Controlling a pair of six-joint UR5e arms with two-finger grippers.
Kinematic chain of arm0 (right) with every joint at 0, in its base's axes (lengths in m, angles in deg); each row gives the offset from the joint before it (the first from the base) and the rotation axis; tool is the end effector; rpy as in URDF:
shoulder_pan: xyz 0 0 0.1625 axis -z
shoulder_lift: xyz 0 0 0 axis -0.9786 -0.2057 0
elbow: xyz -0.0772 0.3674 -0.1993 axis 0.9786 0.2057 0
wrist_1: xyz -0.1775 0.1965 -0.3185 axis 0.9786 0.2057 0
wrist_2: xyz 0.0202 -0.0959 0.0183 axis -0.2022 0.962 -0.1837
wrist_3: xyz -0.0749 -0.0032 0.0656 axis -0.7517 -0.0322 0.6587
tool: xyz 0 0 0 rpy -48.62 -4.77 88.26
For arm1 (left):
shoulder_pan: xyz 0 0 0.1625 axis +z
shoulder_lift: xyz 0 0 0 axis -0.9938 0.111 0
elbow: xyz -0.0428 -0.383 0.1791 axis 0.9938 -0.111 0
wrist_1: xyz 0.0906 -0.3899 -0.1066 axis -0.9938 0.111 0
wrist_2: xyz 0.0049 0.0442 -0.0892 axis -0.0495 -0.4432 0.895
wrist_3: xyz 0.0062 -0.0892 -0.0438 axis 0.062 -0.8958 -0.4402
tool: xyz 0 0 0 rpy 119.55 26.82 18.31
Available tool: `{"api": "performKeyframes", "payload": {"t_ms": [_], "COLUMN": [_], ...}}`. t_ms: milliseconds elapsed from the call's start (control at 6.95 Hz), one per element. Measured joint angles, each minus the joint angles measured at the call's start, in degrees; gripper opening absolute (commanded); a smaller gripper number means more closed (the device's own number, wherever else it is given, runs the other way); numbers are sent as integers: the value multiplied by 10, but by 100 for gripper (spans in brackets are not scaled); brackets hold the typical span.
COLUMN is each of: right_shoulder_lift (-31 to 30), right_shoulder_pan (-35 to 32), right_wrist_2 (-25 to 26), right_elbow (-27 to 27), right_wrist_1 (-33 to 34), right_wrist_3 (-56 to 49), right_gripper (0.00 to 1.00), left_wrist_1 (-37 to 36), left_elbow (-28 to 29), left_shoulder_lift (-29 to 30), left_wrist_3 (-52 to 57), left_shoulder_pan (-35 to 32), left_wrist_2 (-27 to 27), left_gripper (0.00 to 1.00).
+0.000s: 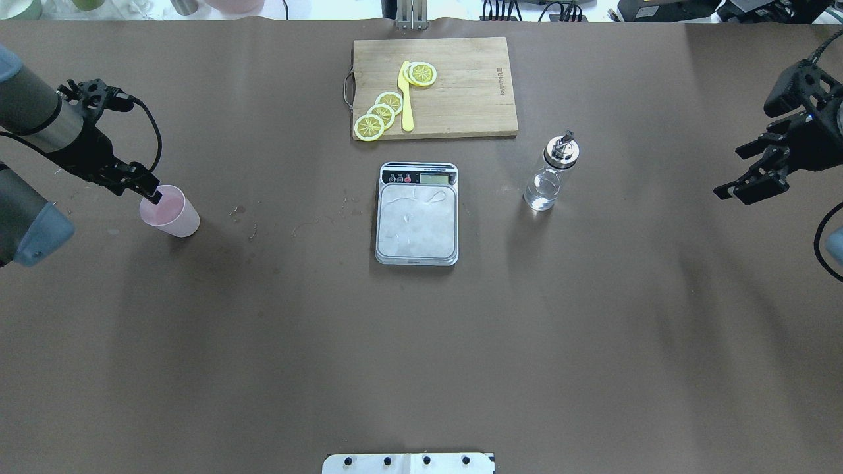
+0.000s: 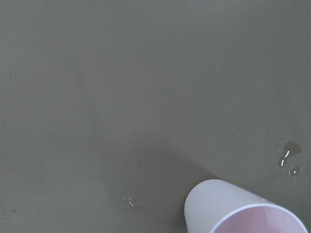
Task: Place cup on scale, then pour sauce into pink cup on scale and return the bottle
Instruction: 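Close the left gripper on the pink cup rim and lift it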
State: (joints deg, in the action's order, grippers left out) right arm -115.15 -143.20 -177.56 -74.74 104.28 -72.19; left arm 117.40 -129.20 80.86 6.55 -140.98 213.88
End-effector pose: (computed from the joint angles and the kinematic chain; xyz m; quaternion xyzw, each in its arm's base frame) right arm -0.1633 -0.4987 0.4699 0.2841 -0.4187 -0.3489 0.7888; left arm 0.2788 -0.5559 0.4856 0.0347 0.4313 0.1329 0.8917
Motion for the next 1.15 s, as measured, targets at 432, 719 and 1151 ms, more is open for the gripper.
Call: {"api": "performKeyframes", "payload": {"t_ms": [432, 719, 1151], "right_shoulder_lift": [8, 10, 12], "right_shoulder_pan": [5, 6, 6], "right_wrist_2": [0, 0, 1], "right_elbow": [9, 15, 17], "right_wrist_1": [0, 0, 0], "right_wrist_3": [9, 9, 9], "right_gripper": [100, 100, 100], "left_wrist_1": [1, 25, 43], "left_elbow": [1, -1, -3], "left_shoulder_lift": [2, 4, 12], "left_wrist_3": [-13, -50, -73], "left_shoulder_pan": [13, 20, 23], "left_wrist_2": [-6, -5, 4], "left_gripper": [0, 0, 0]}}
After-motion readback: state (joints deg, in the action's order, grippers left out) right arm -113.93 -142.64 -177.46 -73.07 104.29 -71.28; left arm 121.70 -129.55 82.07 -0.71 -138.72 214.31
